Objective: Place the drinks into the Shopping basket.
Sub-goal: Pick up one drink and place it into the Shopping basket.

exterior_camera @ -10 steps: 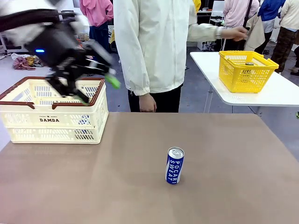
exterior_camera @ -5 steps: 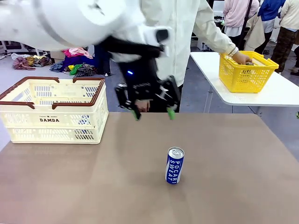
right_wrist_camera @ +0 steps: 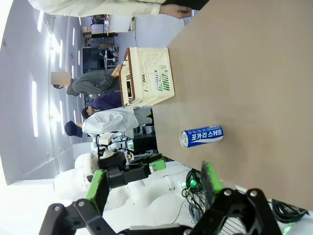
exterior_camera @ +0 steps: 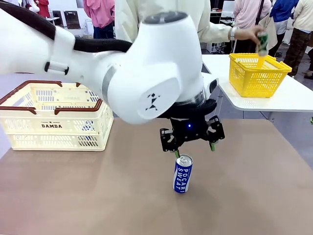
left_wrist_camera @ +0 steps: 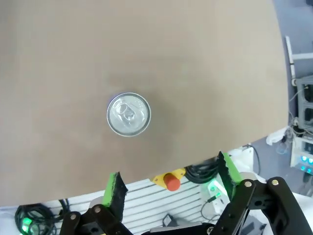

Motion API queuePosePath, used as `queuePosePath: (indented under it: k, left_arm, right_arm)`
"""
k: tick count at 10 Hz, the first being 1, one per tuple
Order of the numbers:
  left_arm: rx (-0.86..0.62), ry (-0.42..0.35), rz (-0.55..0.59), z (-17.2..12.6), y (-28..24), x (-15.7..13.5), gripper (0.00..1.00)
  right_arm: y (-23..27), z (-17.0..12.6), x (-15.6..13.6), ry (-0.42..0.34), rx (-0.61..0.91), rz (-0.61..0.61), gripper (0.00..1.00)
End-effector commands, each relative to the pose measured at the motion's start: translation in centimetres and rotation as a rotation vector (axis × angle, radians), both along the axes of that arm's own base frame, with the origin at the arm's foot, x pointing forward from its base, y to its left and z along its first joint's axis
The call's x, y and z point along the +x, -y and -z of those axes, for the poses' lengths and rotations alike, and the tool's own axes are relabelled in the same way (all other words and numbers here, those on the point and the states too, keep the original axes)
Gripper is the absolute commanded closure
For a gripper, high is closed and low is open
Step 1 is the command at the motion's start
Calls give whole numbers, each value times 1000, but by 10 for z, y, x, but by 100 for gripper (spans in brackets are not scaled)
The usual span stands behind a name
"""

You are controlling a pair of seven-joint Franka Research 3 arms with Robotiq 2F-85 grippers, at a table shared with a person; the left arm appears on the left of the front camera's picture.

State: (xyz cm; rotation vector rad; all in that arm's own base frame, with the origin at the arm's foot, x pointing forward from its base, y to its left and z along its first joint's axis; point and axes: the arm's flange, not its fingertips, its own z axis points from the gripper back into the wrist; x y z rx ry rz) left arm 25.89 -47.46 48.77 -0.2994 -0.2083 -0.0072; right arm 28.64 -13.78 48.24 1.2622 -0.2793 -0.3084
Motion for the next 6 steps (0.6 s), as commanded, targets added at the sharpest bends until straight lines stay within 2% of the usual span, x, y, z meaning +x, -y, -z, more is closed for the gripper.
queuePosePath:
  k: [1,2,3,4,5,6]
  left_arm:
    - [-7,-9,57,-19,-5,1,0]
    - [-7,-9,57,-19,-5,1,0]
    - [-6,1,16,-6,0,1,0]
    - [81,-108,66,-24,-51,16,0]
    - [24,-136,23,-53,-117,34,0]
    - [-73,-184,26,-87,-198,43,0]
  right_arm:
    - [-1,-6,1,-5,29,11,0]
    - [-1,-6,1,-5,29,11,0]
    - [-1,-6,1,-5,29,11,0]
    - [-1,-6,1,-5,29,11,0]
    - [-1,-6,1,-5,29,11,0]
    - [-1,-6,1,-5,29,11,0]
